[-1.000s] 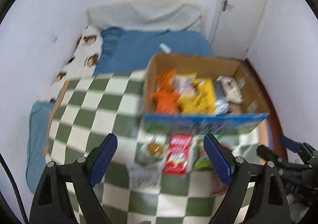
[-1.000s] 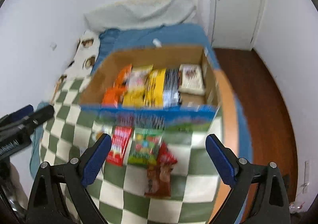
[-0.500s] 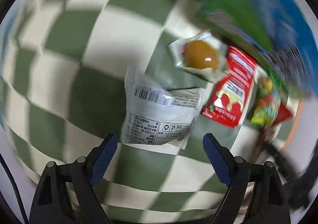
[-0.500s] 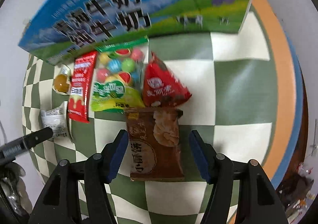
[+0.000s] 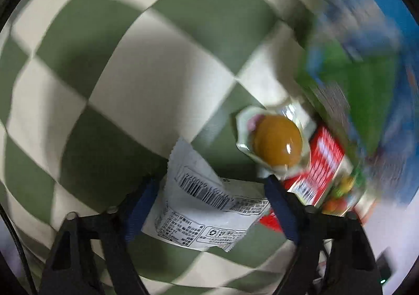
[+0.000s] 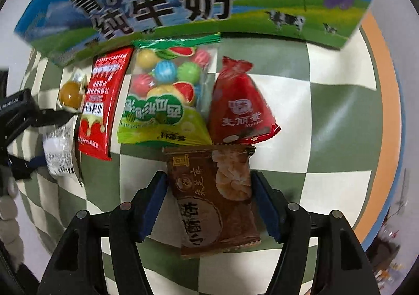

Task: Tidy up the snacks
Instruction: 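Grasp the white-silver packet with left tool while right tool grasps the brown biscuit packet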

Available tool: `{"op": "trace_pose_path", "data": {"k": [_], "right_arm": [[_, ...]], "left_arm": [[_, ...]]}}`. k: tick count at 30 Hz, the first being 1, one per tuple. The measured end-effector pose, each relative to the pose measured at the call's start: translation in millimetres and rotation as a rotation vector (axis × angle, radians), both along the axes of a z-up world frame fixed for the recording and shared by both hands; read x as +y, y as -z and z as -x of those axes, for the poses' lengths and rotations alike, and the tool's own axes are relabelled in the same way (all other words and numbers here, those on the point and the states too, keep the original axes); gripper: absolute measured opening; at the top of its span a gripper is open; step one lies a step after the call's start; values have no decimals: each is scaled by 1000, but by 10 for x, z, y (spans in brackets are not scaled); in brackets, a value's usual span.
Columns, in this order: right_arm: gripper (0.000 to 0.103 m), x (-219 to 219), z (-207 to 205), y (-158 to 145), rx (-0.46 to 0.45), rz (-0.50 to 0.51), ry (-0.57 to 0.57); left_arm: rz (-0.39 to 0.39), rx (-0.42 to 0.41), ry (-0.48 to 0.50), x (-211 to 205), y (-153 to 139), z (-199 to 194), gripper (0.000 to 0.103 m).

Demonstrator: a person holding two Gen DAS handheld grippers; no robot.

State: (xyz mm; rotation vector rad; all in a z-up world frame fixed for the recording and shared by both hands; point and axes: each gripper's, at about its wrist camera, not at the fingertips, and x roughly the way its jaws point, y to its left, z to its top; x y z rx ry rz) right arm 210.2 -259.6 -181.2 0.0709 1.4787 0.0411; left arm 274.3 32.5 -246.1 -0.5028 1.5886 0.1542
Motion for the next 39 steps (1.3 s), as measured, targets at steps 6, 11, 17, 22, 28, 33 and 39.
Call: {"op": "trace_pose_path", "data": {"k": [6,11,17,22,28,33,39], "right_arm": [[60,55,289,4,0,29,-85],[61,64,574,58,20,32,-114],[75,-5,704,95,47,-28,-61],[76,-60,790,114,47,-43,-32],[76,-80,721,90,26,-64,14],[71,-24,632,151,12,-26,-26],[61,38,677,125,-7,-1,-71]], "left_arm": [[-178,-53,372,-331,-56,338,56],[-261,-64,556,-524,-76,534,57],[-180,-92,281,-246,-470,369,57],[-124,-69,150,84,-670,467,65],[129,156,-10,166,48,715,65],[34,78,93,-185,15,544,65],[-121,1,307,-630,-15,456,65]]}}
